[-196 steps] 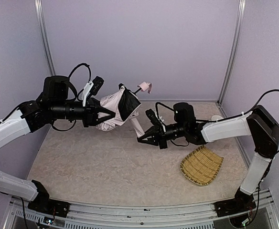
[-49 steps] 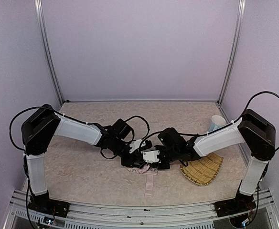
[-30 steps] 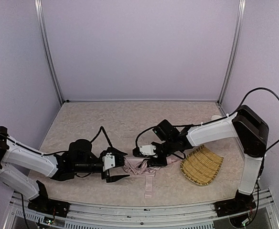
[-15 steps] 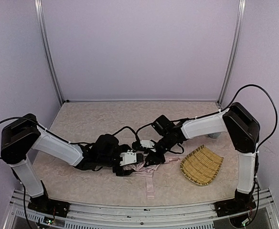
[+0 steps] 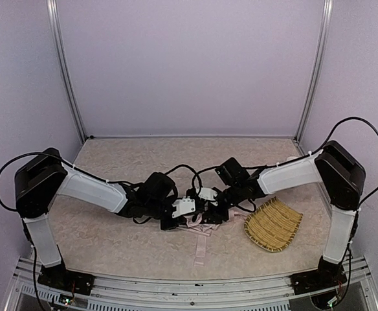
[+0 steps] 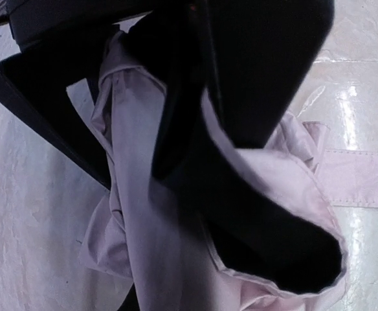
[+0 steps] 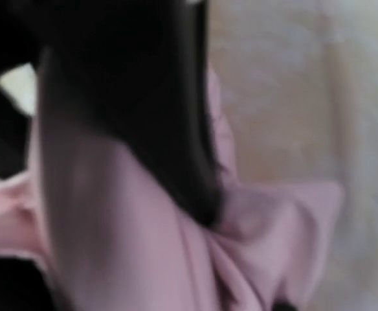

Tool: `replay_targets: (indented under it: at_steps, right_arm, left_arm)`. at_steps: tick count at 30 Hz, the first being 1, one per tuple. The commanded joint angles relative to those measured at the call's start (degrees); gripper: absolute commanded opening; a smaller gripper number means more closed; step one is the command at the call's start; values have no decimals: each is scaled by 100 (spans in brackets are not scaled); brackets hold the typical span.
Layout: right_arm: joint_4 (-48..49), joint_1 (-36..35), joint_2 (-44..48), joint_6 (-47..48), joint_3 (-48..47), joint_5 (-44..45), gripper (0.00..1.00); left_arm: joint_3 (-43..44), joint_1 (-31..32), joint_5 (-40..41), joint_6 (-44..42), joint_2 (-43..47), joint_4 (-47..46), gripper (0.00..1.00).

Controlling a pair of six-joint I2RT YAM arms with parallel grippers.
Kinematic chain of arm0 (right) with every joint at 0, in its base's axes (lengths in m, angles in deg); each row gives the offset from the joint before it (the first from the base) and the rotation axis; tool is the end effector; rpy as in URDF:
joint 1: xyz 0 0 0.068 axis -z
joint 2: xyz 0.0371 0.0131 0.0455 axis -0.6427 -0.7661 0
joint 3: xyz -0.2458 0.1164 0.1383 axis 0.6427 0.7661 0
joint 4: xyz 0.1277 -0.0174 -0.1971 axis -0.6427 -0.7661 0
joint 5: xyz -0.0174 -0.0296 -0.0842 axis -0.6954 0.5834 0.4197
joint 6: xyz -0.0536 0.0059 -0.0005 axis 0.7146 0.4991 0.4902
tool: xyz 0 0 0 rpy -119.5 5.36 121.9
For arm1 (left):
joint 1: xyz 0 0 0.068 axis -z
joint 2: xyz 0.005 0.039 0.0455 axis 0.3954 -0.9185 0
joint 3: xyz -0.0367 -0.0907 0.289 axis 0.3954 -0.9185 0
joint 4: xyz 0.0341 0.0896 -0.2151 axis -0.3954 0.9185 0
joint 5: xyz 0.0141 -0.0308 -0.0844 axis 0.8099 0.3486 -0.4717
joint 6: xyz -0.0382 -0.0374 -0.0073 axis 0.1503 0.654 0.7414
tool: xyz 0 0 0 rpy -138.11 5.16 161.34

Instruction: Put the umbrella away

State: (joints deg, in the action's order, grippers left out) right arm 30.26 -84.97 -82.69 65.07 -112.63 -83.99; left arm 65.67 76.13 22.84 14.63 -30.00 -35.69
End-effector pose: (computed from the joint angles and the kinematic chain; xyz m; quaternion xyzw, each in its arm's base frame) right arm 0.2560 0.2784 0.1894 -0.6206 0.6922 0.2562 0.2648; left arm 0.2118 -0.2895 0.1832 0.6806 0.6290 -0.1280 0.3531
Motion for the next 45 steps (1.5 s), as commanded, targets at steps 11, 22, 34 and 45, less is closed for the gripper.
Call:
replay_targets:
  at_steps: [11, 22, 34, 45]
  right_arm:
    - [988, 59, 2534, -2066, 1551, 2461, 66]
    - [-751, -1022, 2696, -5956, 1901, 3621, 62]
    - [-880, -1375, 1052, -5835, 1261, 3510, 66]
    - [-718, -1367, 616, -5804, 1306, 2815, 0]
  left_arm:
    - [470, 294, 2301, 2265, -978, 392, 0]
    - [424, 420, 2739, 3267, -1017, 330, 0]
    - [183, 560, 2918, 3103, -978, 68, 0]
    - [30, 556, 2958, 2995, -816, -76, 0]
